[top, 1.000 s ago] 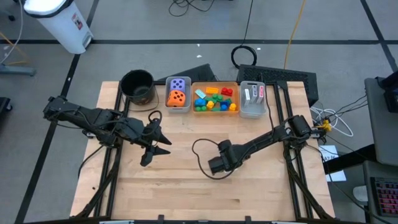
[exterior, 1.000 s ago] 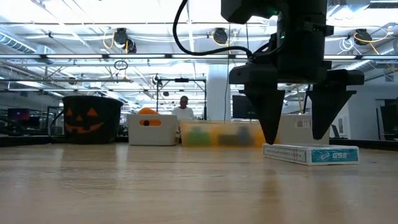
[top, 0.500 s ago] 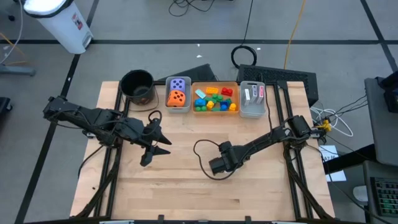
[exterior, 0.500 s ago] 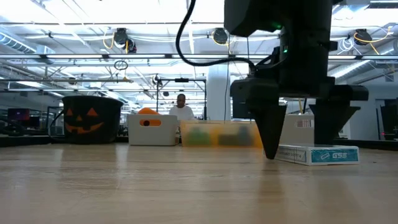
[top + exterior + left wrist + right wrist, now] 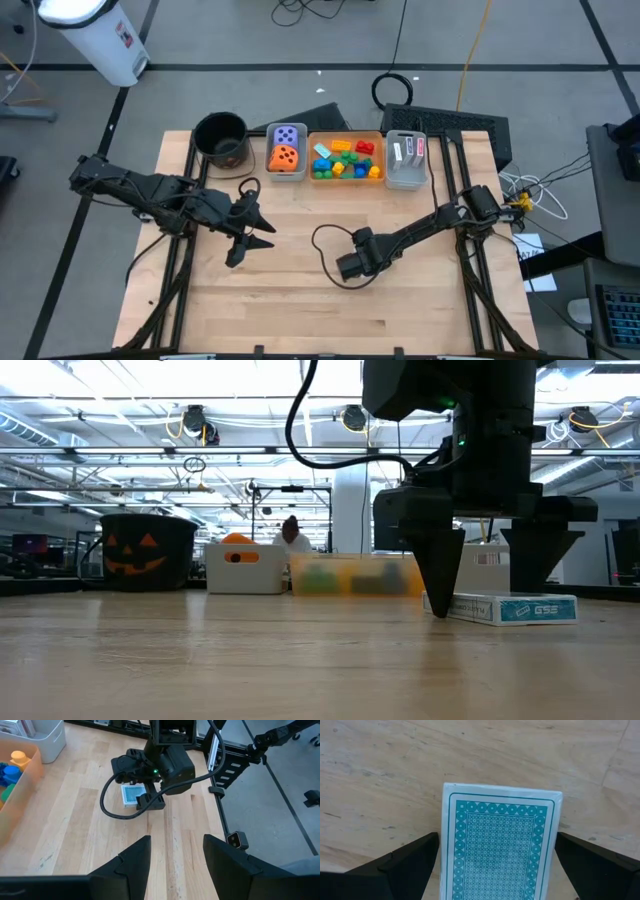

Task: Pick & Place Toys
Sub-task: Put the blue deck of cards into the right gray bin

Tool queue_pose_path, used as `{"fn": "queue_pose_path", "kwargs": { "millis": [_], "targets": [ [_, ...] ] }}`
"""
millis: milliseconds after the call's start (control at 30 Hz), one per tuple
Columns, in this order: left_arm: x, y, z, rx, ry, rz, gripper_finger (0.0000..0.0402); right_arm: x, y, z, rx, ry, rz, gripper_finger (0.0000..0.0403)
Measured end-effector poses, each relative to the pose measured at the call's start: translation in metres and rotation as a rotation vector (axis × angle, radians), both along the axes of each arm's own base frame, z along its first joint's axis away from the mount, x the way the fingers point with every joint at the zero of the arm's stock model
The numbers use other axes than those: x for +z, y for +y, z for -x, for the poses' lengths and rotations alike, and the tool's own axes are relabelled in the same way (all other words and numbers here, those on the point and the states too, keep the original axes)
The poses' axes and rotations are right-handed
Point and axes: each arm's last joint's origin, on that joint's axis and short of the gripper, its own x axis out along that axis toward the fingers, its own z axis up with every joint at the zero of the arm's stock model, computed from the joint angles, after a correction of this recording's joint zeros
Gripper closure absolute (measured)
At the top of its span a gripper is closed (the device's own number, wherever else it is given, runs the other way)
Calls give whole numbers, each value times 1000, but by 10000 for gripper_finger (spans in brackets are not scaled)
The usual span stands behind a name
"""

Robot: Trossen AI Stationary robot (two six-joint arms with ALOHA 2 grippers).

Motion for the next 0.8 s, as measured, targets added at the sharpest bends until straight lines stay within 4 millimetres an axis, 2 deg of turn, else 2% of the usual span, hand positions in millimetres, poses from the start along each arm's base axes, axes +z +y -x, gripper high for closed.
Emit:
{"fn": "queue_pose_path", "kwargs": {
  "millis": [367,700,800],
  "targets": [
    [0,0,0,0,0,0,215,0,0,-1,0,-7,-6,19],
    [0,0,0,-4,0,-1,215,0,1,-1,-23,-6,-29,97],
    [0,0,0,-4,0,-1,215,0,1,-1,-23,-4,-30,110]
  ]
}}
